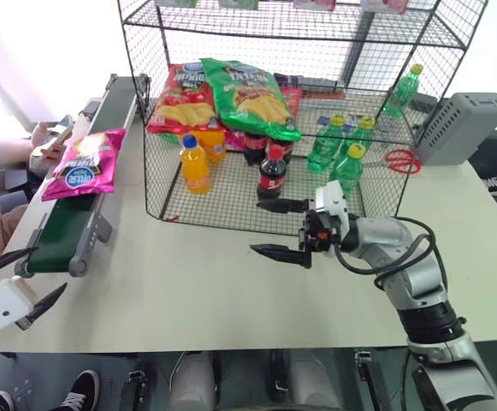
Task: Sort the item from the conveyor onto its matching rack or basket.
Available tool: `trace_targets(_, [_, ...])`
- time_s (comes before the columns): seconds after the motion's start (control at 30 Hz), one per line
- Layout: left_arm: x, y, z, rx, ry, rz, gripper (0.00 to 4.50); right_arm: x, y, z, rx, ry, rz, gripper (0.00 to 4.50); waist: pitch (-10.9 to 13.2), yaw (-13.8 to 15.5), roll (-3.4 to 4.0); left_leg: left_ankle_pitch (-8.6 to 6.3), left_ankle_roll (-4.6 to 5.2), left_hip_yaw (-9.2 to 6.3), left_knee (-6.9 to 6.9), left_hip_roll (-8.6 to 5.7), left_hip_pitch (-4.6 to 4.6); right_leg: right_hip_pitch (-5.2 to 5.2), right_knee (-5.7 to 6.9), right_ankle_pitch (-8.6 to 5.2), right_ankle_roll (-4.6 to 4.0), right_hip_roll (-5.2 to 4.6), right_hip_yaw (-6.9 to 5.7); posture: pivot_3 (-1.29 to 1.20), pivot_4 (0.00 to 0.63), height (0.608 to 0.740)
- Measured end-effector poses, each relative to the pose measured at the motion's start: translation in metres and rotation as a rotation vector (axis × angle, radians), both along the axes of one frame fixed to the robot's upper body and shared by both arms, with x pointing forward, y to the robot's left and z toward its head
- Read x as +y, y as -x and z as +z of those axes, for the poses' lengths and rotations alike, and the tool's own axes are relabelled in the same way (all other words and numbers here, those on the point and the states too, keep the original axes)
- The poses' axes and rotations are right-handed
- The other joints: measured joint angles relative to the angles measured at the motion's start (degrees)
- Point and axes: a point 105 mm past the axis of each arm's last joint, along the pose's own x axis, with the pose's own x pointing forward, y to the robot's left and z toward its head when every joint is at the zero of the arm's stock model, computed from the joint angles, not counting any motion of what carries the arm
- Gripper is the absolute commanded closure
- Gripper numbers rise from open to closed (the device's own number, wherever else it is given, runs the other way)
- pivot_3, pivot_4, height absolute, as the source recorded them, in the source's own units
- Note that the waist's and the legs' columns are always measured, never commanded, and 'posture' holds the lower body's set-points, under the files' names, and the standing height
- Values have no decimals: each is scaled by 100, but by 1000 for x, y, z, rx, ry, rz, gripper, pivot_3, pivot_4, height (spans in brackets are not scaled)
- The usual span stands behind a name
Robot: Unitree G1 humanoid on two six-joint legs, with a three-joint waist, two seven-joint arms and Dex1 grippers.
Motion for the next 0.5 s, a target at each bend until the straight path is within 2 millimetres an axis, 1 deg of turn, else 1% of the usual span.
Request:
trace_targets(0.13, [5, 4, -4, 1, -26, 12, 167, 1, 3, 1, 16, -21, 30, 61, 0, -8, 0, -1, 1, 0, -1, 3, 0, -1, 1, 0, 0, 0, -1, 0, 150, 740])
trace_targets(0.23, [12, 4, -2, 9, -72, 17, 167, 4, 5, 8, 5, -80, 46, 61, 0, -9, 0, -1, 1, 0, -1, 4, 1, -1, 2, 0, 0, 2, -3, 0, 150, 740])
trace_targets(0.5, [20, 2, -1, -18, -108, 42, 167, 3, 5, 7, -5, -70, 41, 61, 0, -22, 1, -1, 1, 2, -1, 4, 0, -2, 1, 1, 0, -1, -3, 0, 150, 740])
